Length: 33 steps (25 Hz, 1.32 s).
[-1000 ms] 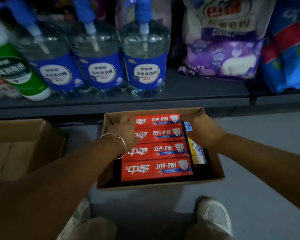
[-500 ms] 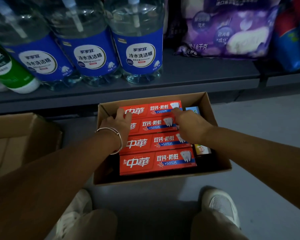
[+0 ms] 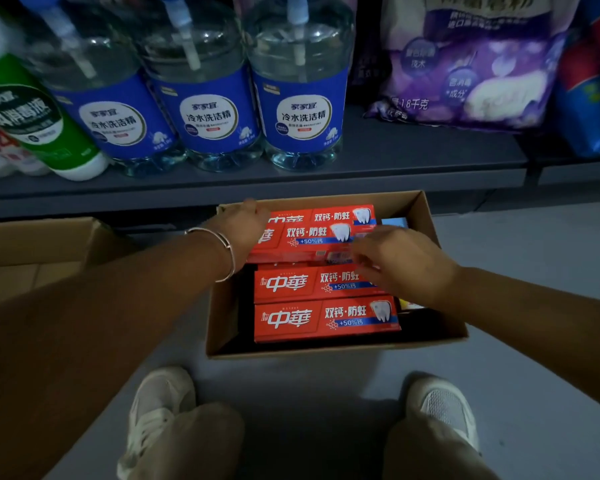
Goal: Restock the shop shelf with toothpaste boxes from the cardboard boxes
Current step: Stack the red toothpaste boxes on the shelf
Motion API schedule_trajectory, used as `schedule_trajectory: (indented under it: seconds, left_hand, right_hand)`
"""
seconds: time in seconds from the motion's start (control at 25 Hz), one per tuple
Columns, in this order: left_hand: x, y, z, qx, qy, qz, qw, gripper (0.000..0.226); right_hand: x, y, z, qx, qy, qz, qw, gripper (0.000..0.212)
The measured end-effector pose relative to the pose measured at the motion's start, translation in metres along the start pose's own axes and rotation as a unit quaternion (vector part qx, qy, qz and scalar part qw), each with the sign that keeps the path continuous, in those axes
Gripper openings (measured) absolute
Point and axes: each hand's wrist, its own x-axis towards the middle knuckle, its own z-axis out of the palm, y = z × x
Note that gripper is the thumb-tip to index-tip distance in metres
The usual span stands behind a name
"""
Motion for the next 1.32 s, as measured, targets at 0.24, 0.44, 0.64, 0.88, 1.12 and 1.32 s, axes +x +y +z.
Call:
schedule_trajectory:
  seconds: [0.24, 0.44, 0.64, 0.88, 1.12, 1.32]
  left_hand:
    - [-0.005, -0.005, -0.036, -0.072, 0.039, -0.014, 0.997, 0.055]
    - [0.008, -0.002, -0.036, -0.071, 0.038, 0.003, 0.997, 0.056]
    - [0.015, 0.0, -0.034, -0.066, 0.045, 0.0, 0.997, 0.059]
    - [0.015, -0.004, -0.033, -0.079, 0.043, 0.009, 0.996, 0.056]
    - [0.005, -0.006, -0.042, -0.077, 0.045, 0.018, 0.996, 0.055]
    - [-0.028, -0.015, -0.092, -0.059, 0.067, 0.028, 0.996, 0.052]
  right_hand:
    - [0.016, -0.007, 0.032, -0.036, -0.037, -0.03, 0.998, 0.062]
    - [0.035, 0.002, 0.043, -0.022, -0.04, -0.025, 0.999, 0.059]
    - [0.037, 0.008, 0.04, -0.02, -0.045, -0.048, 0.998, 0.062]
    - [0.037, 0.01, 0.042, -0.074, -0.035, -0.048, 0.995, 0.064]
    - [0.034, 0.001, 0.039, -0.111, 0.0, -0.046, 0.993, 0.056]
    - [0.006, -0.01, -0.007, -0.131, 0.035, -0.055, 0.989, 0.07]
